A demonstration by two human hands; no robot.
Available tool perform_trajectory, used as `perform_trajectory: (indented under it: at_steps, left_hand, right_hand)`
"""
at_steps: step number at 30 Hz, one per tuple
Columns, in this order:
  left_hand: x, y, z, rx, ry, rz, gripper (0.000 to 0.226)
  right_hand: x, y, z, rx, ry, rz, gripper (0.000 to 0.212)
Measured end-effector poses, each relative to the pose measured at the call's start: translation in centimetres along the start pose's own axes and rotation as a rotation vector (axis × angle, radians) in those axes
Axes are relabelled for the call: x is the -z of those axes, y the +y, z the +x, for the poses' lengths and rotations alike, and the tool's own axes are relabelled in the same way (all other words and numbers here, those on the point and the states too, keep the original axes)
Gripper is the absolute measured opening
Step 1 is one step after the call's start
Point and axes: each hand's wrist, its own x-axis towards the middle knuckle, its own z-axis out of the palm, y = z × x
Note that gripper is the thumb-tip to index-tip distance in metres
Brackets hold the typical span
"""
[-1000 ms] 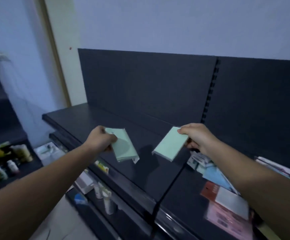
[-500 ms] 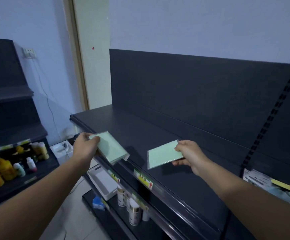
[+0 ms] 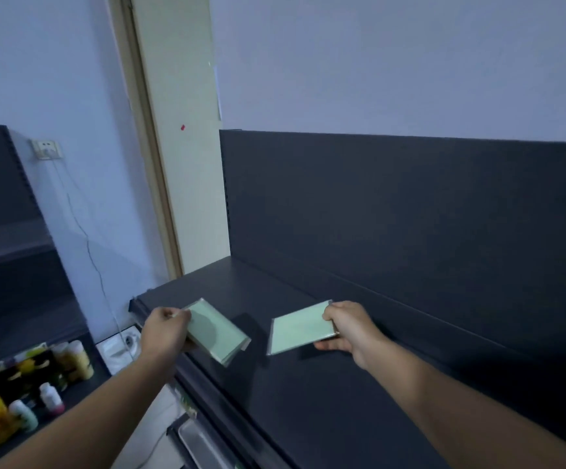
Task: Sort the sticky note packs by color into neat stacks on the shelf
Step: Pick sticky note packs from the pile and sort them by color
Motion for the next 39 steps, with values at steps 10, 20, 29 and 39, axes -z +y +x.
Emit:
perform_trajectory:
  at_steps: [10, 20, 29, 39]
  left_hand:
    - [-1.3, 0.8, 11.7, 0.124, -0.092, -0.059, 0.009]
    - [-4.1, 2.4, 25.8, 0.129, -0.277, -0.147, 0.017]
    - [-7.9, -0.2, 37.8, 0.239, -0.533, -0.124, 0.018]
    - [-13.8, -2.1, 38.9, -0.19, -0.805, 0.279, 0.037]
  right_hand:
    - [-5.7, -3.0, 9.1, -0.045, -0.001, 0.036, 0.022]
    - [-15.0, -4.0, 19.2, -0.135, 0.163, 0.213, 0.022]
    - [-22.0, -3.7, 26.6, -0.183, 0.378, 0.305, 0.016]
    - [-22.2, -0.2, 29.9, -0.19, 0.516, 0.296, 0.018]
